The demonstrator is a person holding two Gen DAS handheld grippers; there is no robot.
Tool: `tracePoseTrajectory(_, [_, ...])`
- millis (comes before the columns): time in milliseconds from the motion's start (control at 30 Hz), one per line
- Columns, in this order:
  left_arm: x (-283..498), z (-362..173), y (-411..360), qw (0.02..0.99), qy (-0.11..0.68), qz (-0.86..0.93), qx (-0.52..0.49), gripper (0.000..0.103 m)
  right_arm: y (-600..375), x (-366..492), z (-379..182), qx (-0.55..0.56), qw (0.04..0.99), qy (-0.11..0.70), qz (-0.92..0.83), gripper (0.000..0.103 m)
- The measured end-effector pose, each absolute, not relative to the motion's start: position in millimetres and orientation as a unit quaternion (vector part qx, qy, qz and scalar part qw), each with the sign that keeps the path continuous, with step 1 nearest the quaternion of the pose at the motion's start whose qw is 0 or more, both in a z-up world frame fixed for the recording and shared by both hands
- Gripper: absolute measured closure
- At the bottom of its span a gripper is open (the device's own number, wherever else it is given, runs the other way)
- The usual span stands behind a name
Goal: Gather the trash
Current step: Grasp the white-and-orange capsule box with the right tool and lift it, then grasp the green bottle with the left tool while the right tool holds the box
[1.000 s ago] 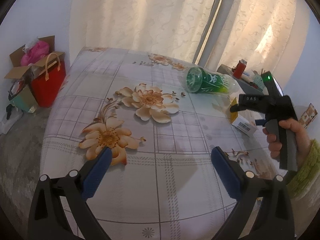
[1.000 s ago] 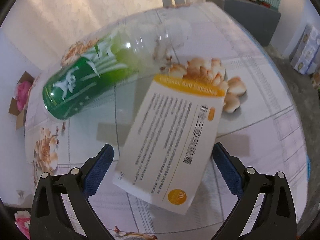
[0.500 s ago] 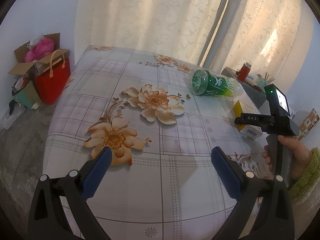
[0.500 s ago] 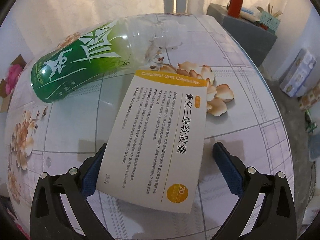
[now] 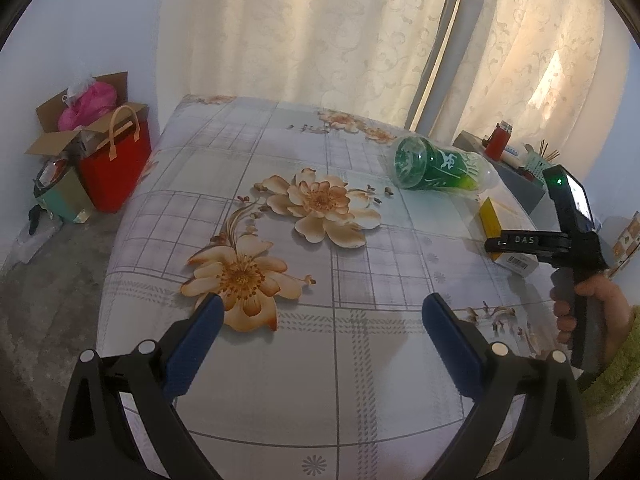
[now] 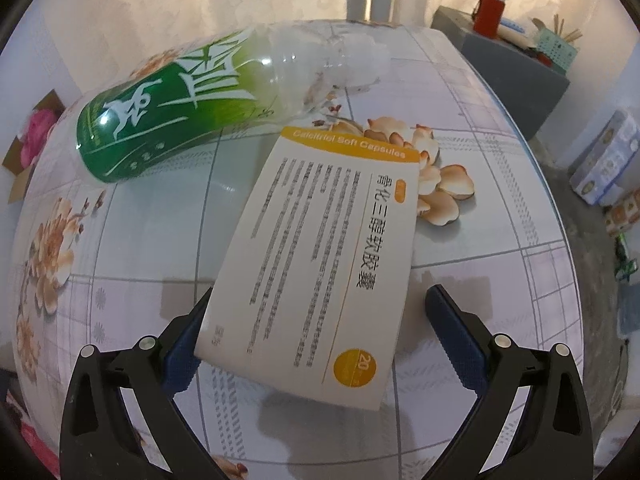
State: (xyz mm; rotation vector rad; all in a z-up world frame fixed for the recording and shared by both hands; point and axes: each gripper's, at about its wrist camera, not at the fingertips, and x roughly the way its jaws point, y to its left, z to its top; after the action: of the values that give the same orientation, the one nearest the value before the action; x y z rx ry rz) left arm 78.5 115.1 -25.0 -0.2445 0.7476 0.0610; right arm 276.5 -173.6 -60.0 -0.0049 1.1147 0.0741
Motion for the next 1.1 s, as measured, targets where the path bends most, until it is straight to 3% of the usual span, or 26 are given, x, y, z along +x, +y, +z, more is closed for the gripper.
tracePoseTrajectory(167, [80.8,-26.7,111.4,0.924,0.366,0.036,-0.104,0.006,-170.1,261.8,-58.5,-0.025,0.859,0.509,0.053,0.011])
tracePoseTrajectory(367, [81.6,-27.0,108.7,0.926,0.364,0.036,-0.098,0.006,-176.9,238.8,-55.4,-0.023,0.868,0.492,0.060,0.035])
tracePoseTrajectory(700, [89.8,-6.6,81.1,0.944,0.327,-0.019,-0.041,0.006,-204.8,204.5,-56.5,0.003,0.873,0.483,0.069,0.035])
tracePoseTrajectory(967, [132.1,38.8,41.2,0.949,0.270,-0.160,0.022,0.006,-225.3,176.3,-56.2,0.032,0.877,0.471,0.092,0.035])
tracePoseTrajectory(1100, [179.5,54.6,6.4,0.924,0.264,-0.253,0.114,0.006,-236.8,177.2,-56.9,0.051,0.875,0.469,0.111,0.035])
